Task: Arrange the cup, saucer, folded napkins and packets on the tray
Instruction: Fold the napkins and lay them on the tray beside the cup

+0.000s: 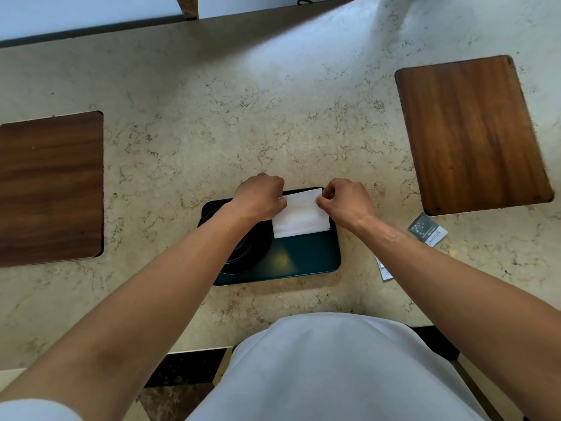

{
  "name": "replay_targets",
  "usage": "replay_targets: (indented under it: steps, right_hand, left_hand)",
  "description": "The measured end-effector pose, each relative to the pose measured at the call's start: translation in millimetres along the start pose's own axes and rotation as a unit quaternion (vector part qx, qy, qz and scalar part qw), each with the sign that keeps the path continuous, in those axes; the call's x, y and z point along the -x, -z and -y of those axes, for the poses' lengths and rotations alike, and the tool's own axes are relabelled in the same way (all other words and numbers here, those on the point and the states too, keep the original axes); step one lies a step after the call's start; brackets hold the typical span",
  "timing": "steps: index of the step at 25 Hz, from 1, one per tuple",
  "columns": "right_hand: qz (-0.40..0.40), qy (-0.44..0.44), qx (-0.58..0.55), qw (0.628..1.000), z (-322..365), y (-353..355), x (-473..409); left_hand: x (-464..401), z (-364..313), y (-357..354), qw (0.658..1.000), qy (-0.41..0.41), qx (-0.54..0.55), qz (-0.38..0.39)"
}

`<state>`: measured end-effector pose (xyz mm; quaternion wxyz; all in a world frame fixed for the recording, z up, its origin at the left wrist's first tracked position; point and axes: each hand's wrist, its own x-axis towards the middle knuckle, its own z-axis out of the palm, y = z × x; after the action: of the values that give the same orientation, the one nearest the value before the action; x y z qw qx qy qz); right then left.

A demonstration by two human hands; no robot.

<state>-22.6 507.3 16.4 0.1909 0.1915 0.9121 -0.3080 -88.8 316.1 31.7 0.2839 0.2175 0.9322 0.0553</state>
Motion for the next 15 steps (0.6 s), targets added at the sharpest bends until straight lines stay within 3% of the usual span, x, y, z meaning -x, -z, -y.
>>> replay_targets:
  steps: [15]
  right_hand:
    - [0.019,-0.023,0.015,0.999,-5.9,-2.3,-1.4]
  left_hand:
    - [1.2,8.7,-4.2,0.999,0.0,-0.037,-0.039]
